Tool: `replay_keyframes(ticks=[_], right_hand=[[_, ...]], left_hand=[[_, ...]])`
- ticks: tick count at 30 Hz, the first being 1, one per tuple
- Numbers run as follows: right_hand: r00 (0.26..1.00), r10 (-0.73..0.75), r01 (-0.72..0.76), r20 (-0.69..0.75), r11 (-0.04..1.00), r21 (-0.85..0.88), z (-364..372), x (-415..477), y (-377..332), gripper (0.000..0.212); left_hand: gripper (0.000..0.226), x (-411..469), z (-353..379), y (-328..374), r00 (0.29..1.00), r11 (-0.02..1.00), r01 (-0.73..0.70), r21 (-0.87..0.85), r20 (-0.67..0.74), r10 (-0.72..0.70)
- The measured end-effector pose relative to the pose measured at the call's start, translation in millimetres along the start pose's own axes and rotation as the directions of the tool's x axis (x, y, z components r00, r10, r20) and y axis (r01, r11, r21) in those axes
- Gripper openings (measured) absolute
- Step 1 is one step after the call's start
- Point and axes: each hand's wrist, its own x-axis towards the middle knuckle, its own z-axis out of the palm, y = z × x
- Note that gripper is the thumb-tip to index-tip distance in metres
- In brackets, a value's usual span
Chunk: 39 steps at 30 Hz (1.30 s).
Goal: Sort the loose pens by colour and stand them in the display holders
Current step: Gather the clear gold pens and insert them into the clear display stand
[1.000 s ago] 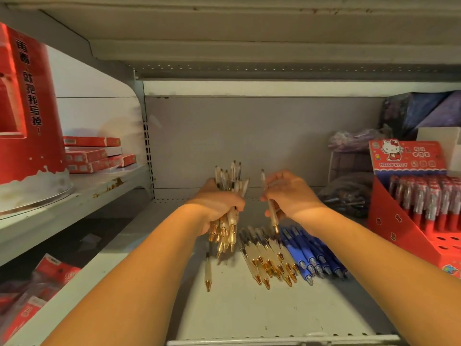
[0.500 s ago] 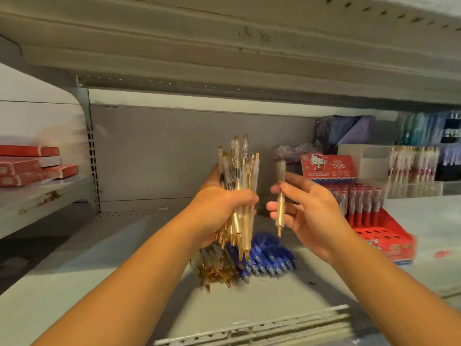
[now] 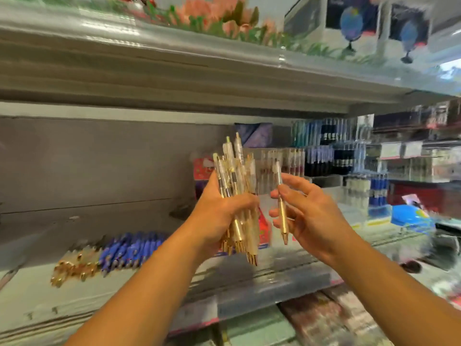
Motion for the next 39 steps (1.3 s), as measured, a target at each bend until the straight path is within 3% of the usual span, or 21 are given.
replay_keyframes(ticks=[7, 13, 18, 27, 34, 39], right_hand=[[0.999, 0.029, -0.029, 0.028, 1.000, 0.002, -82.1, -4.8, -8.3, 0.054], [0.998, 0.026, -0.027, 0.052, 0.999, 0.021, -113.2, 23.8, 4.2, 0.068], [0.997, 0.009, -0.008, 0.075, 1.000, -0.016, -136.9, 57.9, 14.5, 0.062], [0.991, -0.111, 0.121, 0.072, 0.980, -0.156, -154.0, 128.8, 33.0, 0.048], [0.940, -0.308, 0.341, 0.147, 0.861, -0.378, -133.6, 174.0, 57.3, 0.062], [0.905, -0.362, 0.424, 0.221, 0.784, -0.453, -132.4, 189.8, 74.3, 0.060]], left_hand=[[0.057, 10.3, 75.8, -31.1, 0.999, 0.999, 0.027, 0.031, -0.029, -0.026], [0.057, 45.8, 89.0, -49.1, 0.998, 0.998, 0.011, 0.060, -0.069, -0.007], [0.056, 83.4, 83.7, -66.9, 0.995, 0.996, -0.019, 0.091, -0.101, 0.028], [0.052, 123.0, 75.0, -87.9, 0.954, 0.986, -0.058, 0.156, -0.281, 0.101], [0.046, 116.9, 61.3, -108.5, 0.875, 0.988, 0.004, 0.157, -0.478, 0.072], [0.051, 113.2, 59.5, -116.1, 0.868, 0.971, 0.053, 0.235, -0.491, 0.071]])
